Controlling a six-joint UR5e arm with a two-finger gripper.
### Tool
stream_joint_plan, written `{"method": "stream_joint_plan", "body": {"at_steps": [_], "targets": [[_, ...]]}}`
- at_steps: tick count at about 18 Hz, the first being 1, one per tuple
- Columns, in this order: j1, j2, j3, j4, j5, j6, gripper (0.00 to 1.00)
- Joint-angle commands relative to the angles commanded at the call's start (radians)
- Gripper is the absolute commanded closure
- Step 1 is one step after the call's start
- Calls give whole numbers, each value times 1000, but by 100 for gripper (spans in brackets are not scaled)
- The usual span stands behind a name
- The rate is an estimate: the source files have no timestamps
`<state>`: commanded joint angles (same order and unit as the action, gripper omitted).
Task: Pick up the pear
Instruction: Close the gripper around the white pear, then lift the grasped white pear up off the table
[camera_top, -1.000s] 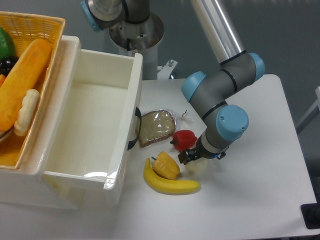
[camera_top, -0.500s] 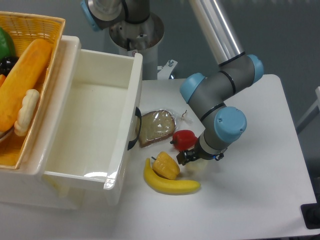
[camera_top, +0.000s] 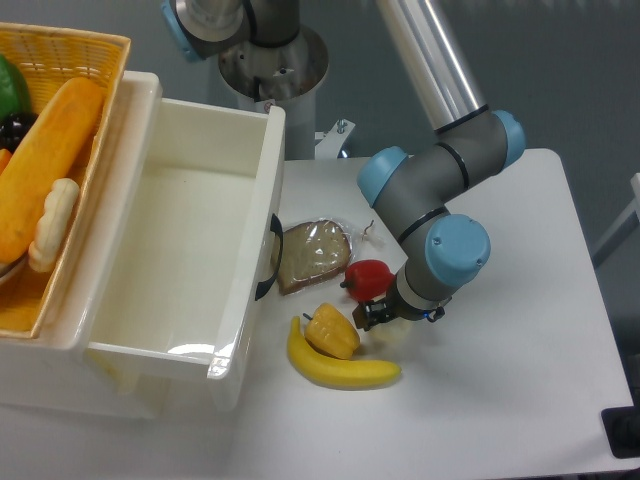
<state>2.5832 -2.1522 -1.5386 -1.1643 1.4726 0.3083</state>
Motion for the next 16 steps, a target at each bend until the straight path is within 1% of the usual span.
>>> {"method": "stream_joint_plan", "body": {"at_steps": [2, 4, 8, 11, 16], "targets": [[0, 0, 0, 2, 3, 2, 18], [0, 2, 0, 2, 3, 3, 24], [-2, 9, 9, 0, 5, 24, 30], [-17, 23, 34, -2, 35, 63, 30], [-18, 83, 38, -5, 43, 188, 30]]}}
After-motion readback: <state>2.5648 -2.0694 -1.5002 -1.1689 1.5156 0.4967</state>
